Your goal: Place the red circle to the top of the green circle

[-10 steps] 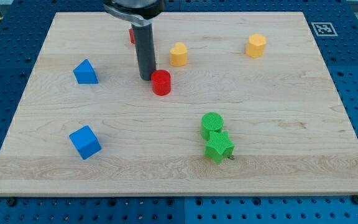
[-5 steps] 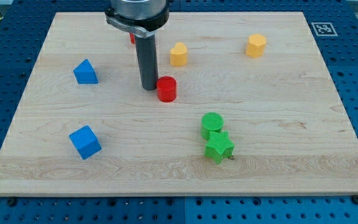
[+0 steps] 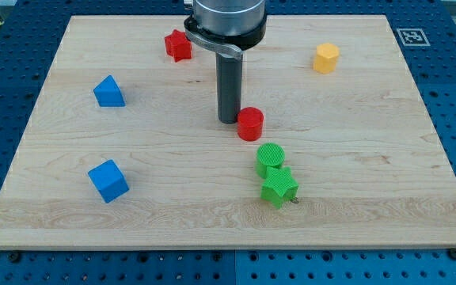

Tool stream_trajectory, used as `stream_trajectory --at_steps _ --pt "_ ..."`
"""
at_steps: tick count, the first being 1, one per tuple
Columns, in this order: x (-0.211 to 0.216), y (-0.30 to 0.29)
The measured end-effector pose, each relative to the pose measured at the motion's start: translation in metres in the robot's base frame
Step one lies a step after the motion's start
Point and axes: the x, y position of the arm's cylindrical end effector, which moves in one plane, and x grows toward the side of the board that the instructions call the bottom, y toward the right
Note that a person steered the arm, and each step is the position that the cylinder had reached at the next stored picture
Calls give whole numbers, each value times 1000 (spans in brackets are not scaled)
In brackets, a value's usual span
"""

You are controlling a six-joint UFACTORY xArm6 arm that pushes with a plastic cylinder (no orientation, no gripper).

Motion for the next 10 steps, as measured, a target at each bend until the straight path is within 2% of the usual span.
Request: stream_trajectory --at_steps 3,9,10 --pt "-16 12" --pt "-2 35" --pt "-11 21"
